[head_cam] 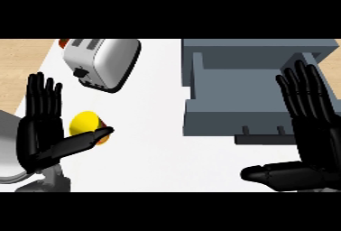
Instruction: Pick up the cup, place it into the drawer and close the drawer
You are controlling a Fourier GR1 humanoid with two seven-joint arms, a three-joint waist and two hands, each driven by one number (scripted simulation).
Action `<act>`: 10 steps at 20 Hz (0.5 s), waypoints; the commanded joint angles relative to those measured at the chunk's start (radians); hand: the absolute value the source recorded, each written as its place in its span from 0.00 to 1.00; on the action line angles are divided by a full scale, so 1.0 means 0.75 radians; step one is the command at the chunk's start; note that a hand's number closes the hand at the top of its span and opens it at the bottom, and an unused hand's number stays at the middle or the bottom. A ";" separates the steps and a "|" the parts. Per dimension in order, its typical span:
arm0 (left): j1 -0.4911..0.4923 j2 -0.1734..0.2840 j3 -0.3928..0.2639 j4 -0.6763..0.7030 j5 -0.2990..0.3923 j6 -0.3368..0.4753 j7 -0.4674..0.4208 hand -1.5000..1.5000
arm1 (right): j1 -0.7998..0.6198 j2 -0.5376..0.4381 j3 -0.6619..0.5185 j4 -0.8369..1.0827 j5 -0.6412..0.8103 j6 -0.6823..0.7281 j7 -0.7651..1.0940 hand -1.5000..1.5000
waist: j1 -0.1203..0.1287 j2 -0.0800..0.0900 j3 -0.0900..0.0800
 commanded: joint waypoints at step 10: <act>0.162 -0.003 0.043 0.133 0.012 0.007 -0.154 0.00 | -0.008 -0.031 -0.070 0.022 -0.045 0.040 -0.021 0.00 | 0.001 0.000 0.000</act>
